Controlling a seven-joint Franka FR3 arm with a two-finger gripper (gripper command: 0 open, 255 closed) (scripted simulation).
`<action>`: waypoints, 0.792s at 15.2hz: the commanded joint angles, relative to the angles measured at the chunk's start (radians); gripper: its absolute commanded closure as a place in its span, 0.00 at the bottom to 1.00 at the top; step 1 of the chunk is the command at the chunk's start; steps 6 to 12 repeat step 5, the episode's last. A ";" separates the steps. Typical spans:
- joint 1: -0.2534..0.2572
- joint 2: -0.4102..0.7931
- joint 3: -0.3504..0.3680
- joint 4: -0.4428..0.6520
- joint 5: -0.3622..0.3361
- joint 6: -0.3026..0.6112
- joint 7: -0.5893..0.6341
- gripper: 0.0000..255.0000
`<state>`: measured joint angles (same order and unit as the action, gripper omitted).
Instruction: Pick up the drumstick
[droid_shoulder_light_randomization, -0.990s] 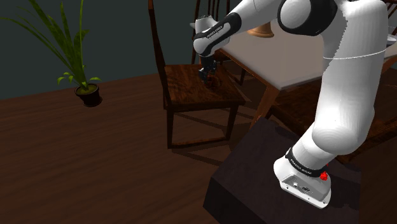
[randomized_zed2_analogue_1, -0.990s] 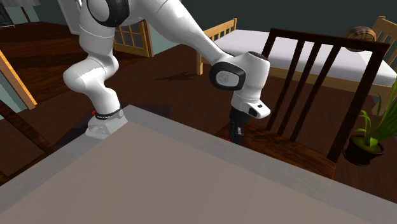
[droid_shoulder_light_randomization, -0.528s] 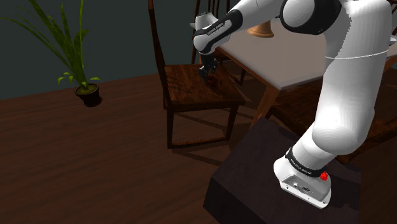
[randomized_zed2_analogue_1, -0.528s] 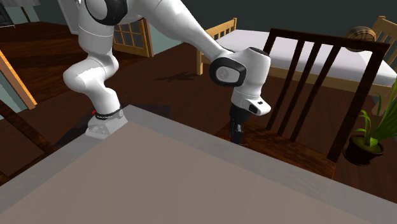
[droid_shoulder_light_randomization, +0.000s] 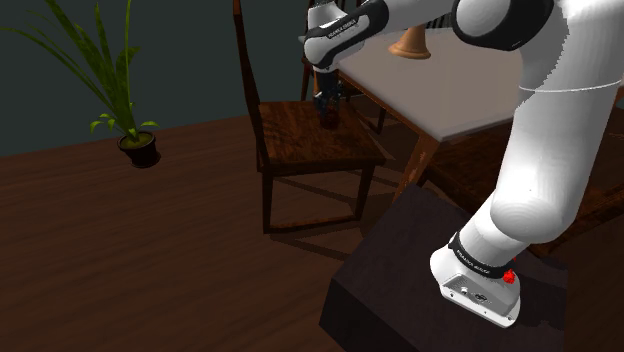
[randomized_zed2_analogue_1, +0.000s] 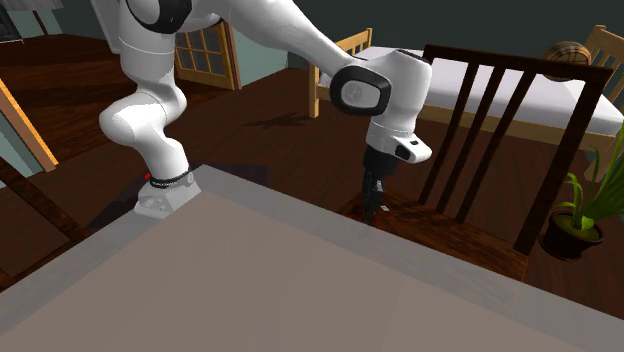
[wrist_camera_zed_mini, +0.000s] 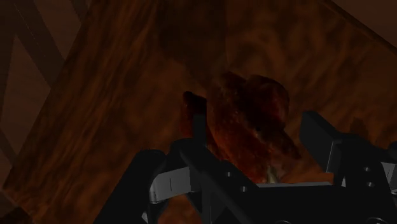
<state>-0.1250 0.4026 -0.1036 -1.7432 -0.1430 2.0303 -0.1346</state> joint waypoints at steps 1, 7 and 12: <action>-0.001 -0.012 -0.001 0.008 0.000 -0.020 -0.004 1.00; 0.000 -0.024 -0.001 0.021 0.001 -0.044 -0.007 1.00; 0.000 -0.024 -0.001 0.021 0.001 -0.044 -0.007 1.00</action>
